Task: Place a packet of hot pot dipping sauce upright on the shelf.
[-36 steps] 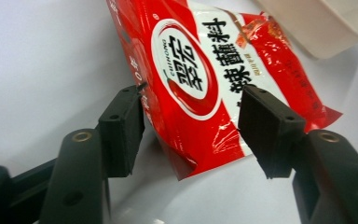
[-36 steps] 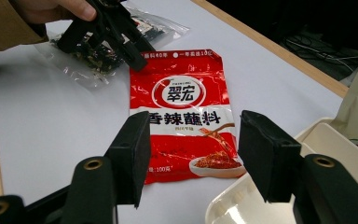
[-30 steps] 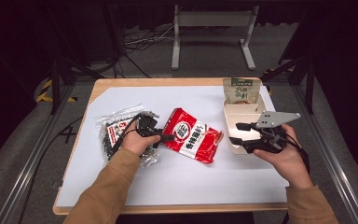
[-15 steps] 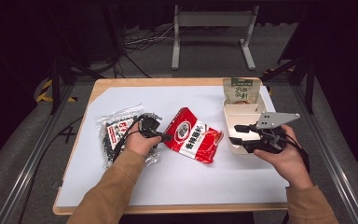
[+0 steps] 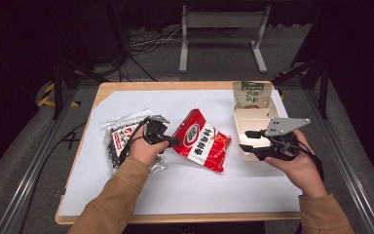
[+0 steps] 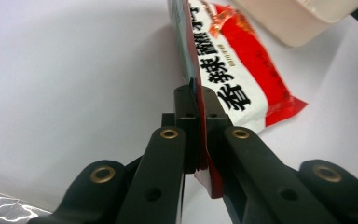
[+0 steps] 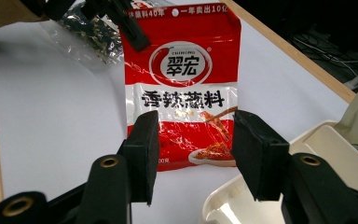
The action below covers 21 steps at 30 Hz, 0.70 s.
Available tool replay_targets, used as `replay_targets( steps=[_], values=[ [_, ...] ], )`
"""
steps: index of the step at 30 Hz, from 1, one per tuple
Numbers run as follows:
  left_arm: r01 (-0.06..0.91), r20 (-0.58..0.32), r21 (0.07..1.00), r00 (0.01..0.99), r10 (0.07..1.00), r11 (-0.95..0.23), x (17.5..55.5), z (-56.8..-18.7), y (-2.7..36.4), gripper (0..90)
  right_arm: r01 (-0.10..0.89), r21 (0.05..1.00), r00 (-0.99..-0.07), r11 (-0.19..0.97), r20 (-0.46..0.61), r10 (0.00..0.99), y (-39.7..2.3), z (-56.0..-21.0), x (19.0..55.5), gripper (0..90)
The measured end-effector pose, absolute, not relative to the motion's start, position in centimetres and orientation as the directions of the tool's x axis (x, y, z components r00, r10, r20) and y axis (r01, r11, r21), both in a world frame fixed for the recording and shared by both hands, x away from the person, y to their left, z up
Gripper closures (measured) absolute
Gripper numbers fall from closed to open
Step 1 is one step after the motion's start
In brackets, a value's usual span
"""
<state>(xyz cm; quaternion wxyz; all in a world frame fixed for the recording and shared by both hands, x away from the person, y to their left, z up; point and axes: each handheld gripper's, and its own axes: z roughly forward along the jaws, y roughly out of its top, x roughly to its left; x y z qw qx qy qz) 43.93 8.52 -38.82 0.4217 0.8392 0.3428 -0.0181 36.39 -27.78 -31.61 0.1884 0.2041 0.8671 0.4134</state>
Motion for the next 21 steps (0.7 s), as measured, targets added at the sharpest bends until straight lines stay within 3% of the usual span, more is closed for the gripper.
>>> replay_targets(
  steps=[11,21],
  values=[
    [0.484,-0.260,0.765,0.836,0.483,-0.425,41.3,-34.7,7.3,89.8,0.194,0.792,-0.842,0.578,-0.167,0.512,-28.0,-31.4,36.2,53.6],
    [0.317,-0.097,0.805,0.904,0.415,-0.502,38.6,-31.4,6.1,89.8,0.186,0.788,-0.841,0.586,-0.181,0.510,-28.0,-31.3,36.1,53.4]
  ],
)
